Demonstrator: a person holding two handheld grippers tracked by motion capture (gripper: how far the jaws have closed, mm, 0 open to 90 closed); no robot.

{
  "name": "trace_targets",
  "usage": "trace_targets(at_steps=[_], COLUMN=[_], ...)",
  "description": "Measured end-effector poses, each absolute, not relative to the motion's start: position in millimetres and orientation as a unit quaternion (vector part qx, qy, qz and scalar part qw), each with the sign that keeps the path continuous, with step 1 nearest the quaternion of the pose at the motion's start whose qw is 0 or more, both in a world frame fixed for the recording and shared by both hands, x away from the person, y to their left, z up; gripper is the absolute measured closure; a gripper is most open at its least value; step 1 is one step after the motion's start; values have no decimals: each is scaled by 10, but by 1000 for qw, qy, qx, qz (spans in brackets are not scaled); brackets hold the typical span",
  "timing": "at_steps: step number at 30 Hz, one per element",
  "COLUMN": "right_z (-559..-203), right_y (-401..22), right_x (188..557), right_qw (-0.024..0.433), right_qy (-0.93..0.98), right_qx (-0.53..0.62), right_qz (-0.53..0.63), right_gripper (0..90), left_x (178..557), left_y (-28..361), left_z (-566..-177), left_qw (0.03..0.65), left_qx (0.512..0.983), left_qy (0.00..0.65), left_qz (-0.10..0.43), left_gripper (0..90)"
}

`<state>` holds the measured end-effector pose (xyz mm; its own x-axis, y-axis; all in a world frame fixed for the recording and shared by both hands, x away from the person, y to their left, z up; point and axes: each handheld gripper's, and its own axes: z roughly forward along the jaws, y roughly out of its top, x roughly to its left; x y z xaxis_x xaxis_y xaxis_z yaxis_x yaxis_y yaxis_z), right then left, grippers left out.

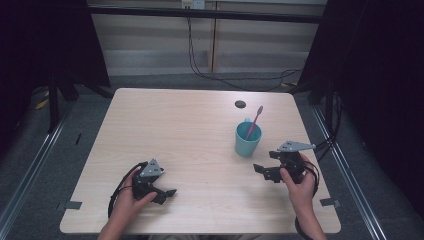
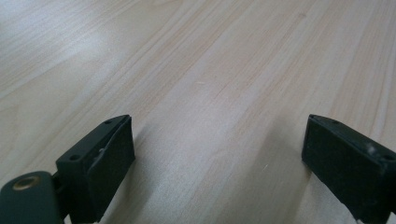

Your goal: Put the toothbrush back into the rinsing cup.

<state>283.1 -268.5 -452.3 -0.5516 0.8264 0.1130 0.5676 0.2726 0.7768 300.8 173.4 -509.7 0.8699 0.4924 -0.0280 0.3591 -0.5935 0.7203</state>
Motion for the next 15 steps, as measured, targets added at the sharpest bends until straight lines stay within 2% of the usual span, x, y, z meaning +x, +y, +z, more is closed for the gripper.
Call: trace_targets(at_steps=[15], right_z=[-4643], right_y=[-2798], right_x=[2681], right_qw=[159], right_qy=[790], right_qx=[445], right_qz=[389], right_gripper=[165], left_x=[3008], left_y=[1733], left_z=[-5099], left_qw=[383], left_qx=[888], left_qy=[240], left_qz=[89], left_gripper=[90])
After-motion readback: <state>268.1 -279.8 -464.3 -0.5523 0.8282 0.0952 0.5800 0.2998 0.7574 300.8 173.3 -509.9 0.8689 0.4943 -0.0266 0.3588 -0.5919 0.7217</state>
